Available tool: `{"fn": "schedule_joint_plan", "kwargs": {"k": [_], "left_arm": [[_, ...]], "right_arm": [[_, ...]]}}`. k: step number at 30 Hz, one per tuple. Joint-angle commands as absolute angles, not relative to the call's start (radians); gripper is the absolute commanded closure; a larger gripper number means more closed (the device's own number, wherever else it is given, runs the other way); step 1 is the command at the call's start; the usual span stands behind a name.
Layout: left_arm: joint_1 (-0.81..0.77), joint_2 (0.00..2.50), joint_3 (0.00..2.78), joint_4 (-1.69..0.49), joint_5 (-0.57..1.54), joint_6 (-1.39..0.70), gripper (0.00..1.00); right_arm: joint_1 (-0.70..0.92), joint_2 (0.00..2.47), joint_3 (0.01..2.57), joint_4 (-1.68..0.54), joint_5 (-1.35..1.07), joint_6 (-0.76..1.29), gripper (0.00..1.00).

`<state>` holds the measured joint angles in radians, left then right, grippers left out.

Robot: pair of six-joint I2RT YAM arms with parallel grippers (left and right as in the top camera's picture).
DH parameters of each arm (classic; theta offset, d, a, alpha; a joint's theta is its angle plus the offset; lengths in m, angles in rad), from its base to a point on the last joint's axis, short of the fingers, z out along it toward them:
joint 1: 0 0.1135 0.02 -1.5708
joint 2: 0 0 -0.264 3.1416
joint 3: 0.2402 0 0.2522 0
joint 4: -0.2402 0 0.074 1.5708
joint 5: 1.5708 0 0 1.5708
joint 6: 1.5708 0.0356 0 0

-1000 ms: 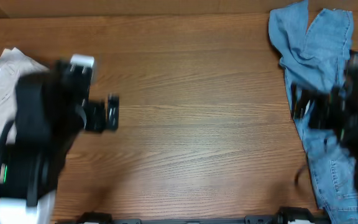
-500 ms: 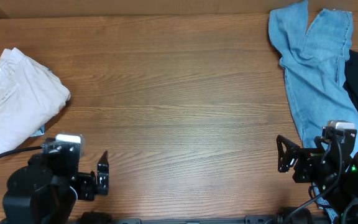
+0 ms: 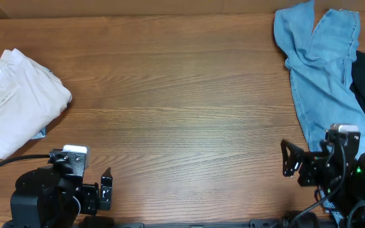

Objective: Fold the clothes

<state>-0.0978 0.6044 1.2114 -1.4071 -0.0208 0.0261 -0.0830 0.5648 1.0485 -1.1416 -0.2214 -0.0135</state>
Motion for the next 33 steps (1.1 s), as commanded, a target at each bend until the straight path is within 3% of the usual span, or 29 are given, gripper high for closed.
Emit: {"fn": "schedule_joint_plan", "kwargs": {"k": [1,7,13,21,33], "left_arm": [[-0.099,0.599,1.206,-1.407,-0.033,0.023,0.00],[-0.099,0.599,1.206,-1.407,-0.033,0.023,0.00],[-0.099,0.599,1.206,-1.407,-0.033,0.023,0.00],[-0.099,0.599,1.206,-1.407,-0.033,0.023,0.00],[-0.099,0.599,1.206,-1.407,-0.033,0.023,0.00]], "right_arm": [[-0.079,0.561,1.010,-1.062,-0.257,-0.147,0.00],[-0.054,0.497,0.851,-0.812,-0.281,-0.192,0.00],[0.039,0.282,0.579,-0.497,-0.237,-0.196,0.00],[0.083,0.000,0.307,-0.310,-0.183,-0.217,0.00],[0.083,0.002,0.054,0.115,-0.180,-0.323,0.00]]}}
